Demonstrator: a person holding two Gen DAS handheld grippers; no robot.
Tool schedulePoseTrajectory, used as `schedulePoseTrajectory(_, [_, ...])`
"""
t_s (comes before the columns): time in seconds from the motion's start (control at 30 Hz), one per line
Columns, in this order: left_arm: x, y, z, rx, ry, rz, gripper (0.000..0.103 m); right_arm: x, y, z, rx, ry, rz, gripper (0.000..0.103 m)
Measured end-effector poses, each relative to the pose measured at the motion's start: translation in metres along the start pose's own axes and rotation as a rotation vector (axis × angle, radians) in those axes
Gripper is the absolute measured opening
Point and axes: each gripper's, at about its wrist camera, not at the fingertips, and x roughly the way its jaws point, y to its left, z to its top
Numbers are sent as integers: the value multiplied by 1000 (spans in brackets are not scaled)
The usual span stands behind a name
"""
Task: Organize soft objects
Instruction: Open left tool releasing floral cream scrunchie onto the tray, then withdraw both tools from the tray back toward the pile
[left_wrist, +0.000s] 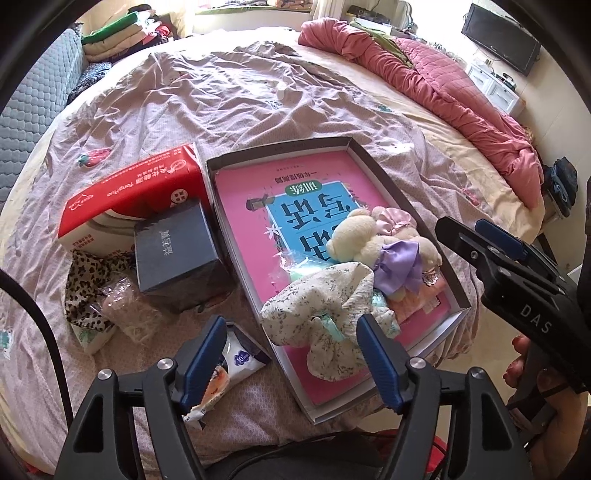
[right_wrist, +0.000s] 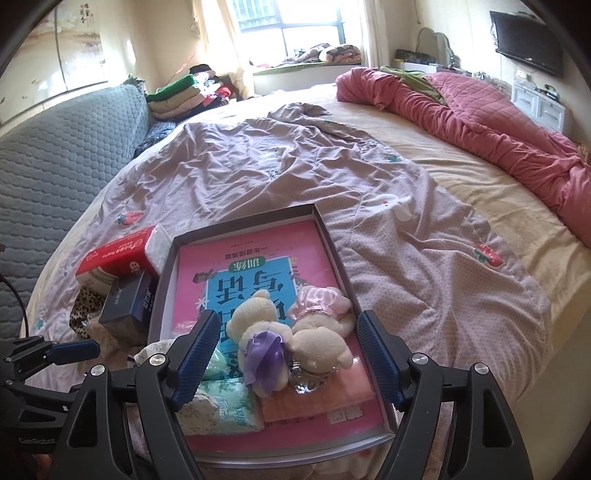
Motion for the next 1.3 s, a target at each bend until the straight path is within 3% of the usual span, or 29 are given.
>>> schedulePoseTrajectory(0.3, [-21, 5, -5, -11, -35, 16, 78, -18, 12, 6, -20, -39, 12, 79])
schedulePoseTrajectory(1.3, [-89, 50, -24, -88, -136, 91, 81, -74, 72, 21, -122, -144, 57, 83])
